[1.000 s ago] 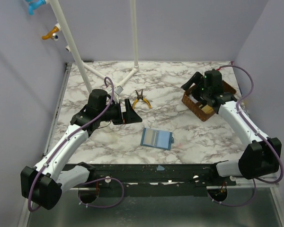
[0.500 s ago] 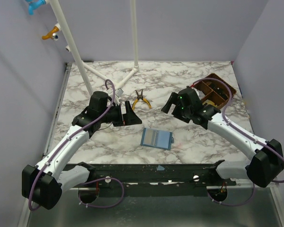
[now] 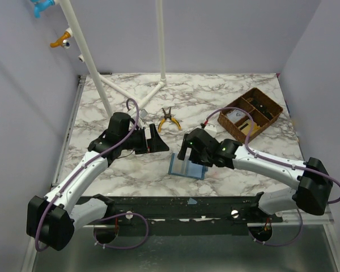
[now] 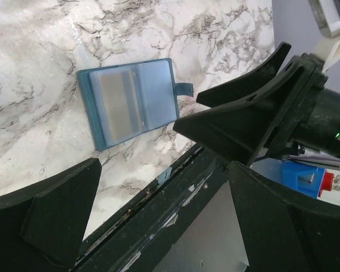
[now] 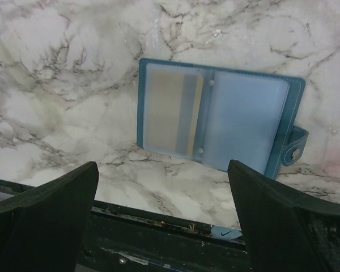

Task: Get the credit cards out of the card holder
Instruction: Remove the credit card from the card holder.

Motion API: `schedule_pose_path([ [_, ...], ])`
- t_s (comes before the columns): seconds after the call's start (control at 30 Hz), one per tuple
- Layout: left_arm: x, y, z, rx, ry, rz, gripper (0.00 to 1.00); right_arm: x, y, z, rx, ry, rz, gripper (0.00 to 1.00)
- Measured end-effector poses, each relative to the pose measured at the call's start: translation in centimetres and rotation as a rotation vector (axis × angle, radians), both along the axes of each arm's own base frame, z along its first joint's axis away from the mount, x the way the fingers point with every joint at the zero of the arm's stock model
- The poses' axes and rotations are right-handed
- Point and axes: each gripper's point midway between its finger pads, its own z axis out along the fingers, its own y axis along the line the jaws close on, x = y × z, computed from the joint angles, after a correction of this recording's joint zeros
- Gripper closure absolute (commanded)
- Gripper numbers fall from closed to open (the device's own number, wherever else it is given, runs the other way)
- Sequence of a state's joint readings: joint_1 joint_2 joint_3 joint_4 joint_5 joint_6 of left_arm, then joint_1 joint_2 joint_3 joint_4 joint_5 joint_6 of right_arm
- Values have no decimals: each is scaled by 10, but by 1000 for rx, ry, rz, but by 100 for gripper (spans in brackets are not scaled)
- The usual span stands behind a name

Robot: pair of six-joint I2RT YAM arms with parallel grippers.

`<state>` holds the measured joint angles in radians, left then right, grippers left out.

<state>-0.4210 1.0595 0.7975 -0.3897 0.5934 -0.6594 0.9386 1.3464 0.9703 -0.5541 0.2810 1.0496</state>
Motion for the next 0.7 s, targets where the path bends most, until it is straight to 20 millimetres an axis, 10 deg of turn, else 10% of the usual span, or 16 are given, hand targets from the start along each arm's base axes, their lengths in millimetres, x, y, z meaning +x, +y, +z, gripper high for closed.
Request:
schedule_pose_path([
  [0.7, -6, 8, -31, 47, 53, 27, 2, -23, 19, -55, -201, 80, 38, 17],
])
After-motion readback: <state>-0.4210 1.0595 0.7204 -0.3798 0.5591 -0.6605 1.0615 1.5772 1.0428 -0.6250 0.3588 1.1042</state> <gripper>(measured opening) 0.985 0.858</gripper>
